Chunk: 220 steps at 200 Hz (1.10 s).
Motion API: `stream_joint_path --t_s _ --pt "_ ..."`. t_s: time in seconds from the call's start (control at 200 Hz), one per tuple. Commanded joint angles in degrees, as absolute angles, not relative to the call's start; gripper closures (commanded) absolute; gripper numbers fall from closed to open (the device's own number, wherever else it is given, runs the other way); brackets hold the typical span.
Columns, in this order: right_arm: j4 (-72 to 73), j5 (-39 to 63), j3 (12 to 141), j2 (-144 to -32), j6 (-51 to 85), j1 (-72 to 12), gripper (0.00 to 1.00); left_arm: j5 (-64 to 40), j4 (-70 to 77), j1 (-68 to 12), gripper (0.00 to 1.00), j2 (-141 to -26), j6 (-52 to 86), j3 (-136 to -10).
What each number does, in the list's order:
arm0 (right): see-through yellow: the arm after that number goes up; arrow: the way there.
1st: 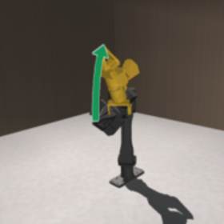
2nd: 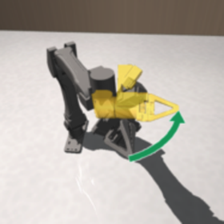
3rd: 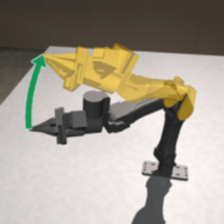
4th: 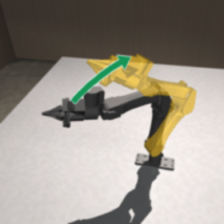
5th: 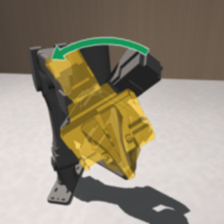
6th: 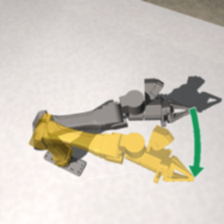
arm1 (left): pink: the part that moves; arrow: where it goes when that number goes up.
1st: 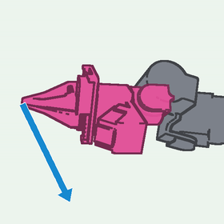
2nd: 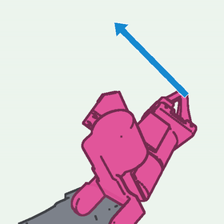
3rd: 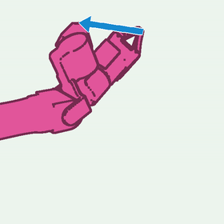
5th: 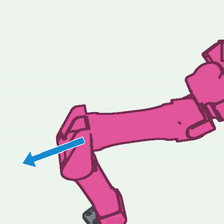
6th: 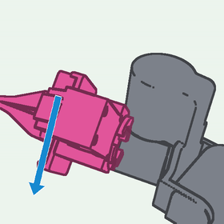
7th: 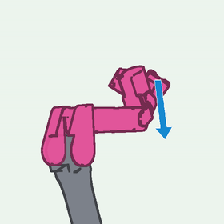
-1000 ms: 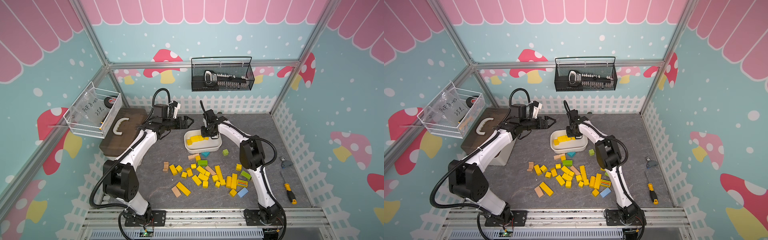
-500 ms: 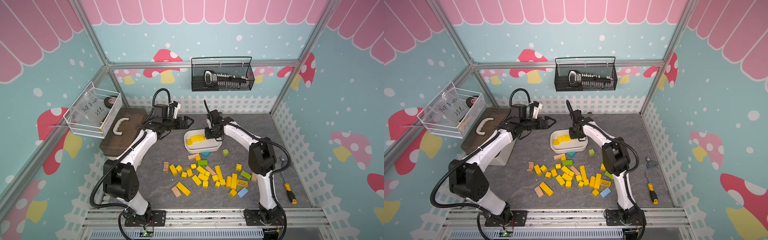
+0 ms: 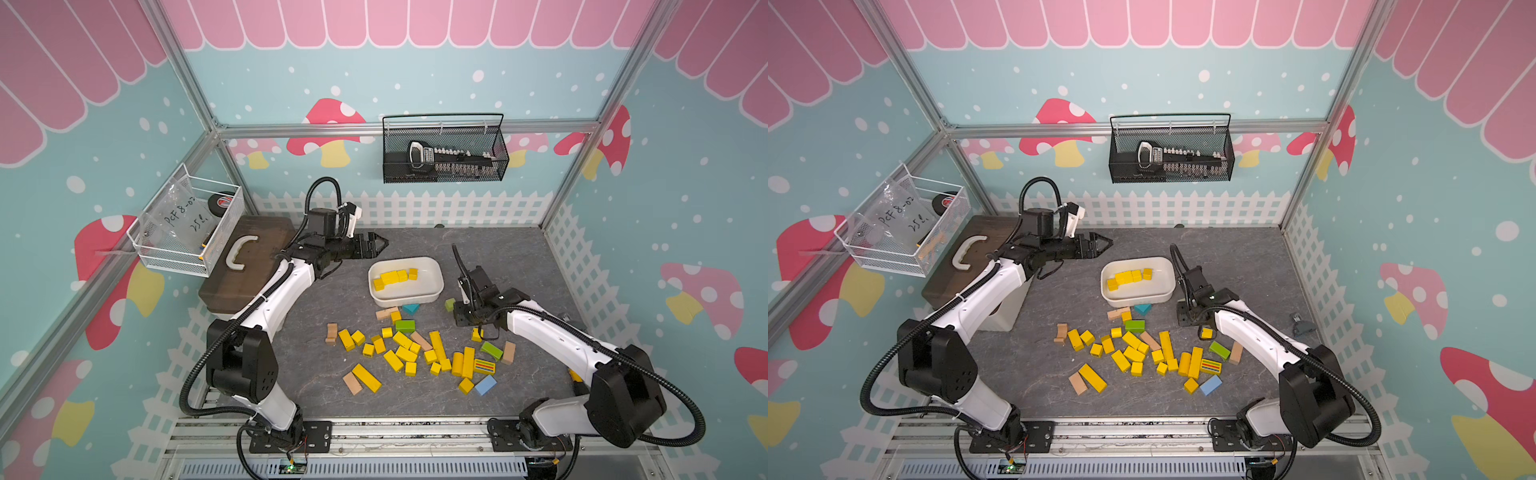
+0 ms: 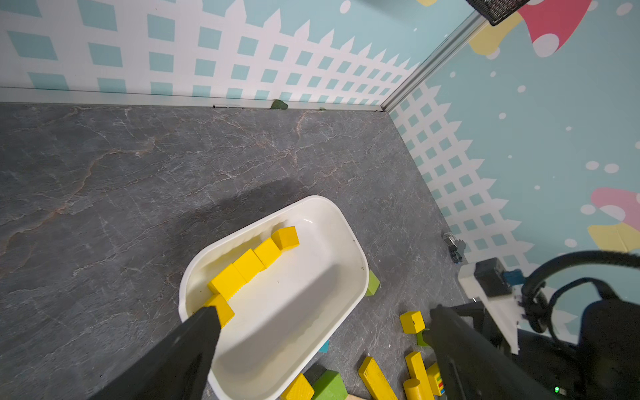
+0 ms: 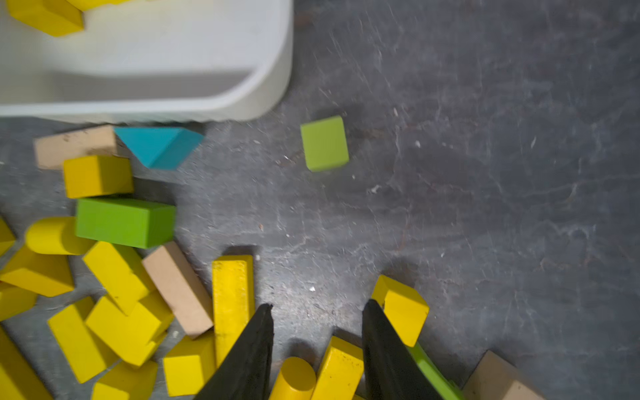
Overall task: Pick out the yellow building blocks
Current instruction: Place the building block in the storage box, then pick up the building block from the center of the board.
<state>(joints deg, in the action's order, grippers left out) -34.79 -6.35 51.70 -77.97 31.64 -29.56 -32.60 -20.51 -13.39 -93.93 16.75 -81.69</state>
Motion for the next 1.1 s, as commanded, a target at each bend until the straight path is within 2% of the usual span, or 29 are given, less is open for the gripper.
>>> stream_joint_path --t_s 0.0,0.22,0.681,1.096 --pt "-32.15 -12.31 46.38 -75.12 36.73 -29.27 0.58 -32.60 -20.40 -13.91 0.00 -93.54 16.62 -82.85" --pt "-32.86 -17.31 43.10 -72.30 41.61 -29.01 0.54 -31.36 -21.26 -15.02 0.00 -93.43 15.60 -82.97" --pt "-31.23 -12.28 44.40 -79.25 40.43 -26.59 0.54 -30.51 -22.85 -16.26 0.00 -93.89 14.35 -83.83" --pt "-30.19 -9.78 43.77 -80.38 40.30 -24.74 0.64 -29.58 -23.76 -17.05 0.00 -94.13 13.54 -84.10"
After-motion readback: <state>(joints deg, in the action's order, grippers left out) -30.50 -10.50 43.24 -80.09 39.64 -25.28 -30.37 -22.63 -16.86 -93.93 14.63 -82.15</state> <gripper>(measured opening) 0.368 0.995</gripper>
